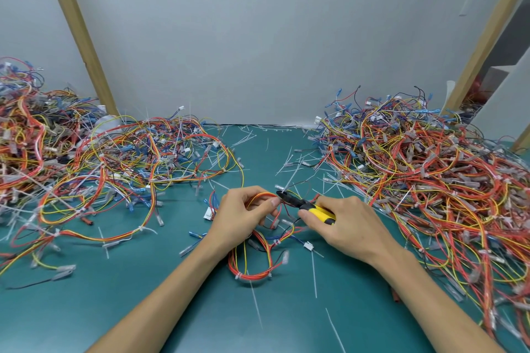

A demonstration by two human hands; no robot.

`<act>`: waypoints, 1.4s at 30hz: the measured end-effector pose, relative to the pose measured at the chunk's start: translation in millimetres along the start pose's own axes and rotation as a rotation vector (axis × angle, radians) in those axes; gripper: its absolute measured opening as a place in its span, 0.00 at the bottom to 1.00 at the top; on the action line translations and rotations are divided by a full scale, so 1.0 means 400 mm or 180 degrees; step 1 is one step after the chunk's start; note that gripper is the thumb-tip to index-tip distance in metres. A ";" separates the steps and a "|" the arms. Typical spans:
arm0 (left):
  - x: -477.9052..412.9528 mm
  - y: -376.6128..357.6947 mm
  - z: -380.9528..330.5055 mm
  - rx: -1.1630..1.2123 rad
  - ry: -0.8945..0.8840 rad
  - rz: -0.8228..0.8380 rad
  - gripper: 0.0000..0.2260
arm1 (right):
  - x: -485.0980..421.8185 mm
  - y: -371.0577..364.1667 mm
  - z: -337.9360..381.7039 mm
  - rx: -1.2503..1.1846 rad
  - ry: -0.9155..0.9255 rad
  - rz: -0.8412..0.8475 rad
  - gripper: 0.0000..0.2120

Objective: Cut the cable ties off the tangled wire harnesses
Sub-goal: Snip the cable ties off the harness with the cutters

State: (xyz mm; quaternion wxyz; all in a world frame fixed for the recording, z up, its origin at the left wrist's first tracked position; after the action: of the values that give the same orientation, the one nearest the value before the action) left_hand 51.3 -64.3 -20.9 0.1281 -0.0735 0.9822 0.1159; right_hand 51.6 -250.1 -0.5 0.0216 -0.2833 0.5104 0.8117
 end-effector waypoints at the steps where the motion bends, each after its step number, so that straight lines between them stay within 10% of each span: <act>1: 0.000 0.001 0.000 -0.0005 0.0001 -0.0006 0.07 | 0.001 -0.004 -0.001 0.0015 -0.0019 0.0059 0.25; 42: 0.002 0.008 -0.002 -0.0090 0.0007 -0.0152 0.06 | -0.003 0.006 -0.019 0.0089 -0.0553 -0.0432 0.37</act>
State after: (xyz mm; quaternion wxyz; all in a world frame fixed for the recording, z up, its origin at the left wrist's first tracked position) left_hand 49.9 -61.6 -19.7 0.1287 -0.0989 0.9786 0.1267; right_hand 55.1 -257.5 -0.5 0.1247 -0.2455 0.4975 0.8226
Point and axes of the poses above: each hand's wrist, its own x-axis away from the middle knuckle, its own y-axis out of the back of the hand, z = x × y, the point moved 9 cm from there along -x, towards the middle knuckle, and after that the axes turned 11 degrees about -z, right-handed, at the moved point
